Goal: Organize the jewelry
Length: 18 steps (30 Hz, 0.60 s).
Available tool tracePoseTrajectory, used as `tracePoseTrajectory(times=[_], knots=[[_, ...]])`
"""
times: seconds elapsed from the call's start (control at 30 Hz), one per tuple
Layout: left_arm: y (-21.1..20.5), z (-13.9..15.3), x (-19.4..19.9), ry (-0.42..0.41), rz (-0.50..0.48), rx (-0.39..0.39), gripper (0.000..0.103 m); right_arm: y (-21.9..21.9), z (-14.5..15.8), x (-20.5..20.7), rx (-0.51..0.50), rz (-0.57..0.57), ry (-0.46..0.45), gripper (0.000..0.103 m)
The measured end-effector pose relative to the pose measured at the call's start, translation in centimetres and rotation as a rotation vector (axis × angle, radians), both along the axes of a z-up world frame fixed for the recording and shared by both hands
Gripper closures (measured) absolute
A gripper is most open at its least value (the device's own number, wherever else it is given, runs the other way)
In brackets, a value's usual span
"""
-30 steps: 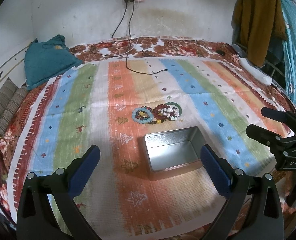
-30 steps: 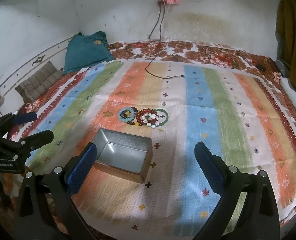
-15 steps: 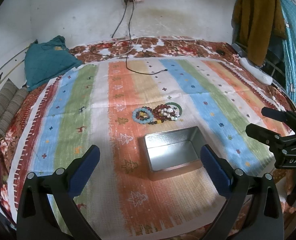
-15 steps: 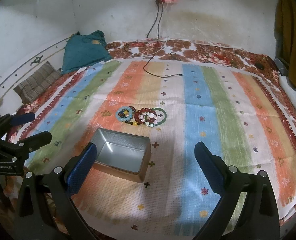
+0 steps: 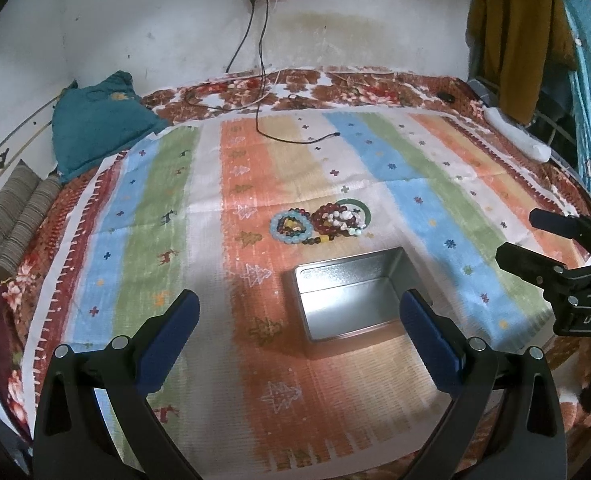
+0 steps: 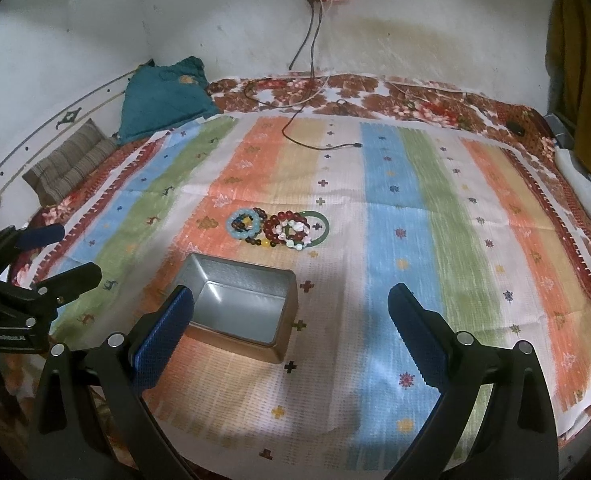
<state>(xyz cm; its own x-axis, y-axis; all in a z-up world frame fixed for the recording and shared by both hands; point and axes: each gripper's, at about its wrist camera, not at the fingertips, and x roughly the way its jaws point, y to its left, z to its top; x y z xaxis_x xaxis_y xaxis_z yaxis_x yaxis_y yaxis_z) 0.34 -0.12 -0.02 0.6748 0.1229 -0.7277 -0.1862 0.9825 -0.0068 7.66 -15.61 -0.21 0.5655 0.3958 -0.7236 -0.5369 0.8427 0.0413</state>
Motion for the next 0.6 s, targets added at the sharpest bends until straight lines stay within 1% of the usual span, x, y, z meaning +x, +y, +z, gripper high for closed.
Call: tracePoseTrajectory(times=[0.33,0.47,0.6], knots=[[0.1,-0.4,0.9,0.032,0.025,0.013,0.005,0.7,-0.3,0.7,-0.011,0.0,0.024,0.004],[0.7,-0.9,2.5,0.066,0.041,0.026,0.006,1.6,-0.7,1.8,-0.058,0.007,0.034,0.004],[1.8,-1.1,3.7,0.089,0.072,0.038,0.006,2.2,-0.8,3.3,-0.096,-0.006,0.024,0.004]])
